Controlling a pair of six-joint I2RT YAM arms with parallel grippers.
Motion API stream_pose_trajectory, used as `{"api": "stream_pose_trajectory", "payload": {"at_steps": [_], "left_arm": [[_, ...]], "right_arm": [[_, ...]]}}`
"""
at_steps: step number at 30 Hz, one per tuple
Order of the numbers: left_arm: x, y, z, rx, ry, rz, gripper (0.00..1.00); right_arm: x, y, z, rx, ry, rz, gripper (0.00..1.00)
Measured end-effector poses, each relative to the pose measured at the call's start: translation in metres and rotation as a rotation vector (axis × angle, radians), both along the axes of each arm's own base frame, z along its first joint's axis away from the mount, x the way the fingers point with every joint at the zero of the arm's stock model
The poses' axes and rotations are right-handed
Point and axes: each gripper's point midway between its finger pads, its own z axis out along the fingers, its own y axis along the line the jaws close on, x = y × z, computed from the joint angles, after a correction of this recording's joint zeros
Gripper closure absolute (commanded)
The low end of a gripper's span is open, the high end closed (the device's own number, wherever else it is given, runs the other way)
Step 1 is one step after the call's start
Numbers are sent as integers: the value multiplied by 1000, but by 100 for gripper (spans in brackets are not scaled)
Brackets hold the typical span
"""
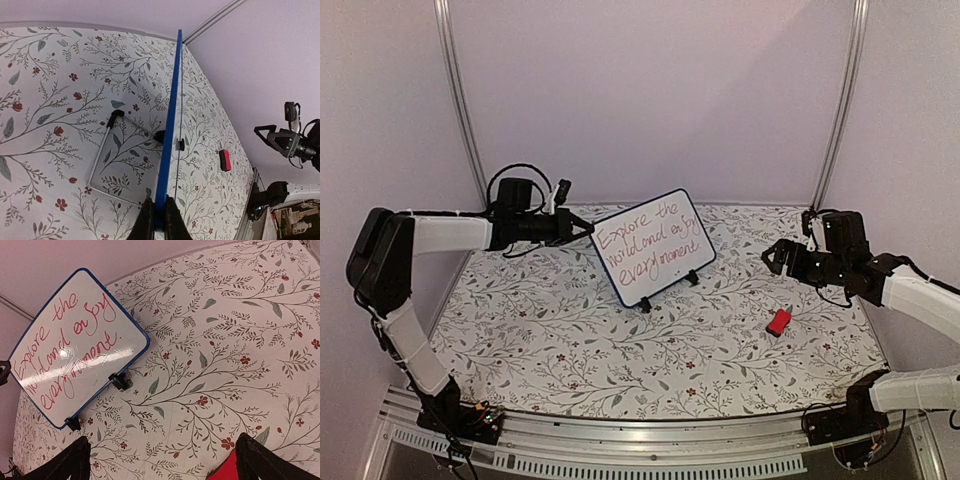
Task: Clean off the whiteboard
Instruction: Move the whiteboard to the center of the board.
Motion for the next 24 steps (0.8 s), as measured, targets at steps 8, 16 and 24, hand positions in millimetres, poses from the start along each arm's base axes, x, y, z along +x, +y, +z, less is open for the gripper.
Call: {"api": "stream_pose_trajectory", "payload": {"at_steps": [8,16,24], "left_arm": [[-31,-9,-3,37,-9,37,100],[-57,-5,5,45,-22,78,95],[-62,-6,1,48,5,78,49]], "right_arm": [[1,1,-2,-2,3,1,1],[1,-14,-19,-59,56,-78,1],[-20,-30,-67,-128,225,-211,1]]}}
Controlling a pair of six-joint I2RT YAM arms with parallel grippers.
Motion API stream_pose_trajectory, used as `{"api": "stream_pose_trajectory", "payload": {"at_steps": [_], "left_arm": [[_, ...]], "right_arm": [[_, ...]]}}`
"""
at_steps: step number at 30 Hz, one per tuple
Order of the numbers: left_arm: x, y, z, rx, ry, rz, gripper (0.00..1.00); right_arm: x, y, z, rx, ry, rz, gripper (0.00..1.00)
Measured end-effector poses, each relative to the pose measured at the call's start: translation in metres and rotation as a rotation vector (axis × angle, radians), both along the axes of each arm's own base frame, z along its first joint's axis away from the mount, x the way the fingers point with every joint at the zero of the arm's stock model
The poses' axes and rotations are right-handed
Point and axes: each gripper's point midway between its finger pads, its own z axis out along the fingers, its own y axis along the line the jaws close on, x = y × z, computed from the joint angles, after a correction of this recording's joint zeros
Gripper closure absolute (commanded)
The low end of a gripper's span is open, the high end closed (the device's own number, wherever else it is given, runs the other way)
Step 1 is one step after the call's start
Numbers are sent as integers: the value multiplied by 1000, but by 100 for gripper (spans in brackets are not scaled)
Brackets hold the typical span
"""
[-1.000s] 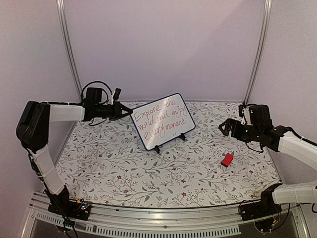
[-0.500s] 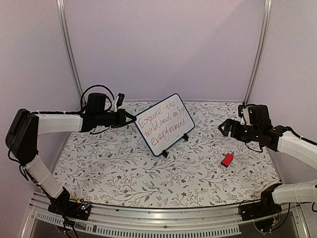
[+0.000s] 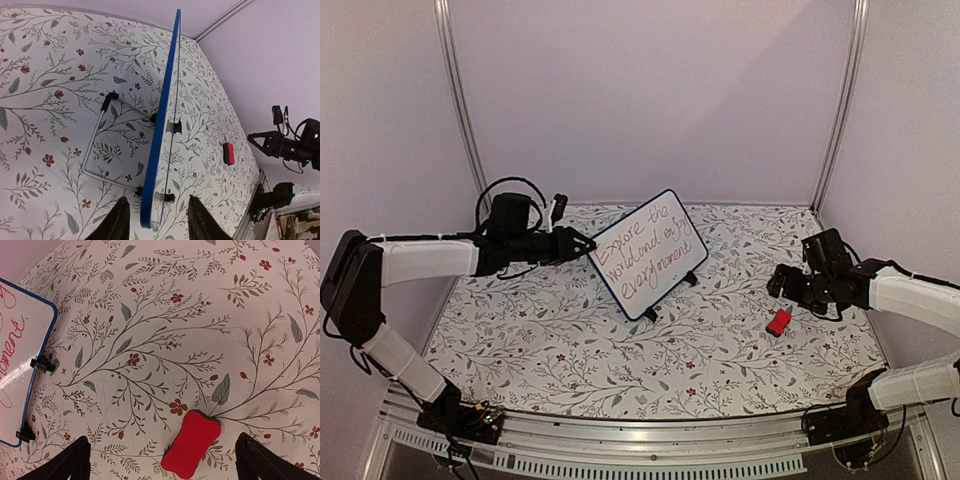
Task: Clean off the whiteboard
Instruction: Move the whiteboard to the center of the board.
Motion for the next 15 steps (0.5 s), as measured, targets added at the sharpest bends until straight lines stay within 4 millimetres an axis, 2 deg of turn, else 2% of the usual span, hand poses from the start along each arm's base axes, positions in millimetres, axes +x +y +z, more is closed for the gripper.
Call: {"api": "stream_pose_trajectory", "payload": {"at_steps": [5,10,15], "left_arm": [[-4,2,5,7,10,8,32],[3,7,29,36,-19,46,27],[16,12,57,80,-69,87,26]], "right_arm": [[-20,4,-23,-8,68,-46,4],[-29,10,-39,-3,109,-91,5],[-36,6,-68,-59,204,-153,8]]}}
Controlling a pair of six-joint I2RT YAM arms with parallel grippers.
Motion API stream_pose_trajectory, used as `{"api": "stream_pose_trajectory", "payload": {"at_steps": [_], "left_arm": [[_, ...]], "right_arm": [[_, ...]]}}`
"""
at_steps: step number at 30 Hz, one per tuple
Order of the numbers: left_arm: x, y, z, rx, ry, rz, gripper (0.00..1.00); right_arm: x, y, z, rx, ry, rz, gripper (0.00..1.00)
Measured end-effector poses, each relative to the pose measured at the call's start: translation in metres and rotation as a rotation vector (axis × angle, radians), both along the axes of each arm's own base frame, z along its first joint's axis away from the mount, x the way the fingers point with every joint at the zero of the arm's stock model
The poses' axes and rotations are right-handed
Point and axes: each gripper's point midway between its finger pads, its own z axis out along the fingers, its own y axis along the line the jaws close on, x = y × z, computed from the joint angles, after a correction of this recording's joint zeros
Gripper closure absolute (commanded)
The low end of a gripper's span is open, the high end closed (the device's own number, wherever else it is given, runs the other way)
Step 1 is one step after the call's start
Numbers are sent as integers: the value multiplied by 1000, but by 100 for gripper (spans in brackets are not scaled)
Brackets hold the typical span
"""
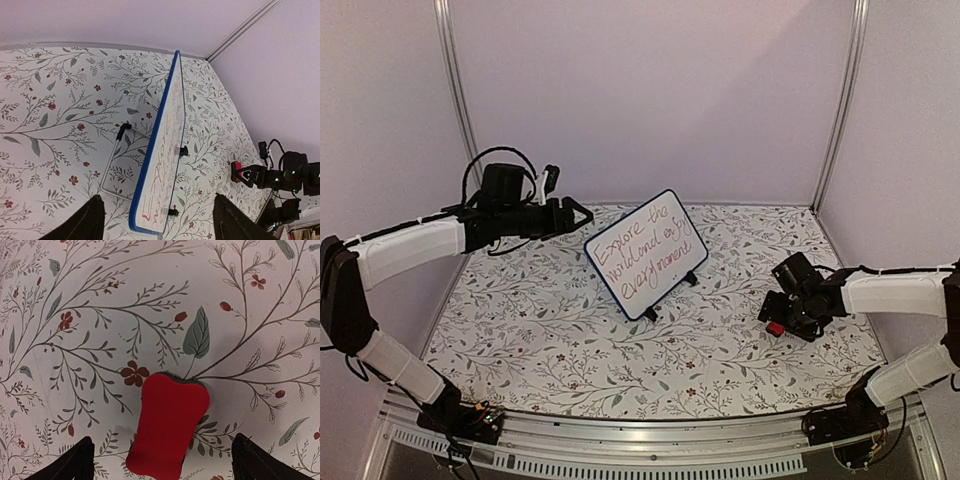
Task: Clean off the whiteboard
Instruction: Move the whiteboard to the center of the board, then pick up the whiteboard eraser from the center of the board.
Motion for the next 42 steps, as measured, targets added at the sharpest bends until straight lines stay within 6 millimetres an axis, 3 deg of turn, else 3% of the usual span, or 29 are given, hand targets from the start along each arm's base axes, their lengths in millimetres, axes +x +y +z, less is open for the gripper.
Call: {"api": "stream_pose_trajectory", "payload": {"at_steps": [5,13,18,42], "left_arm": [[2,8,-3,47,-1,10,26],[-2,19,-27,65,33,2,26],[-3,21,-32,53,40,-6,26],[-4,22,-27,31,16,-16,25]], "right_arm": [[-1,-2,-15,-26,54,-62,15],[9,0,-10,-24,38,-121,32],[15,2,-10,-34,38,-134,38],[10,12,-13,-42,61,-123,45]]}}
